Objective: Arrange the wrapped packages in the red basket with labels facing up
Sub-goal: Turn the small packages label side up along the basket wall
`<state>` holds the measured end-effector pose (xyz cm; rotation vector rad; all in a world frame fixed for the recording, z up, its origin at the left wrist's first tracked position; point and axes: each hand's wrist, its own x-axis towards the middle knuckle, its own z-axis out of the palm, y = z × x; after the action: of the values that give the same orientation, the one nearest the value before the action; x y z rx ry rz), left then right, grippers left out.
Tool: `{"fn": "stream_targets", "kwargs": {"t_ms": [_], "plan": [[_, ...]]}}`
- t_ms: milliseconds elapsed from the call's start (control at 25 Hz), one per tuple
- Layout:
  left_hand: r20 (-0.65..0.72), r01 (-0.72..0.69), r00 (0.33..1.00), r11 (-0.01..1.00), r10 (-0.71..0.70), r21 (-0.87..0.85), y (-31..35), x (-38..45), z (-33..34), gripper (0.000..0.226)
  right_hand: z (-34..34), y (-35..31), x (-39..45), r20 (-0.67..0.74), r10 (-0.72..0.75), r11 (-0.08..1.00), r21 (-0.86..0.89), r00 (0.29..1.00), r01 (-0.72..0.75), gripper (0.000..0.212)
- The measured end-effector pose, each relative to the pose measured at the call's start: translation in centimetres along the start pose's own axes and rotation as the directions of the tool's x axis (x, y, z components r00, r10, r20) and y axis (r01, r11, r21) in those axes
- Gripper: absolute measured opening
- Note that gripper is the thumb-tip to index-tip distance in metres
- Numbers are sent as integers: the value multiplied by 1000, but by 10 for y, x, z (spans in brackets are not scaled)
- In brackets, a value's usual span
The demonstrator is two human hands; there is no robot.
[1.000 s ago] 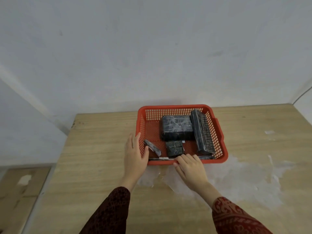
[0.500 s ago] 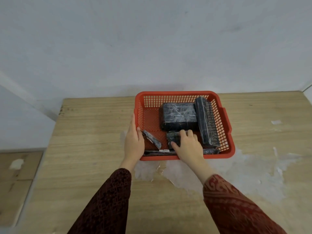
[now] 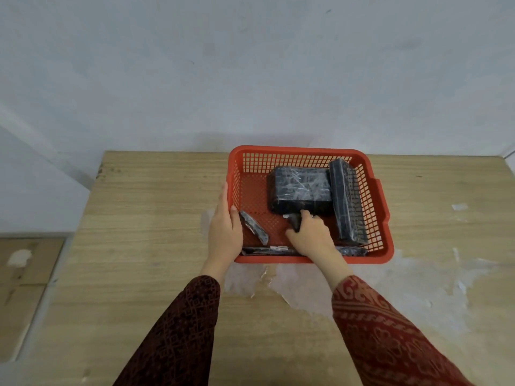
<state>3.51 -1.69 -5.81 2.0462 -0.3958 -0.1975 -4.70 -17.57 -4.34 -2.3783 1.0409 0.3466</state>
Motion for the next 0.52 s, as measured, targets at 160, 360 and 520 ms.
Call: {"fn": "stream_targets", "kwargs": {"t_ms": [160,360,520], "plan": [[6,13,1000,1000,-13,-16,2,0,-1,55,-27,18,-3,80,-29,842,539,996,-19,47],[0,5,1000,1000,-5,-10,3,-2,-1,54,-48,10,10,196,-222,580,814,955,-32,23],[7,32,999,999,-31,-35,1,-1,-1,53,-55,-20,34,18,-232,758,629,972,170,35]]}}
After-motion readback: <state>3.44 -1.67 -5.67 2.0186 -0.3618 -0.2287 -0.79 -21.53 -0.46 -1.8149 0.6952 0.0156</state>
